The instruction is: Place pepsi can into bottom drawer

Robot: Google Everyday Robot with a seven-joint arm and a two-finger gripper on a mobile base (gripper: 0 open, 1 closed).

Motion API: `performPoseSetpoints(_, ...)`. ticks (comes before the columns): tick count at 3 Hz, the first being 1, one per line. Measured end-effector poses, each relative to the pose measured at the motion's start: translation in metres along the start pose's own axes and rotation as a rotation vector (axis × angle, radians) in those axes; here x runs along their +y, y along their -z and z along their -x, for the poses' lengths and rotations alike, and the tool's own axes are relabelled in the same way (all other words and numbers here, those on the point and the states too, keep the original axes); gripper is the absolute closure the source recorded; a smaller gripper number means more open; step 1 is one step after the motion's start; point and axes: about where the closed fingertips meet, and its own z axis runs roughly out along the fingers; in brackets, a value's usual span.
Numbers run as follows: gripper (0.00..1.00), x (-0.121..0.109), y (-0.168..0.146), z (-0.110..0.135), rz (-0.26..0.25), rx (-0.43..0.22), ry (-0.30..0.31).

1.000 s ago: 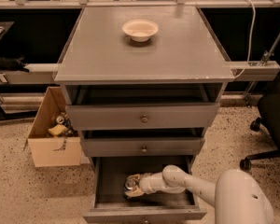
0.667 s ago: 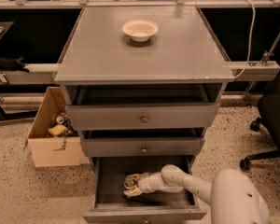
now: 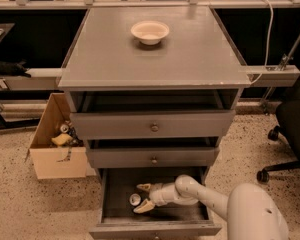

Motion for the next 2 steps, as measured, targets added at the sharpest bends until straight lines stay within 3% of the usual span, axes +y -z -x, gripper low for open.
performPoseSetpoints(1, 0.0, 0.002, 0.009, 0.008, 0.024, -0.054, -0.001)
performPoseSetpoints(2, 0.0, 0.001, 0.034, 0.007, 0.044, -0.151, -0.064)
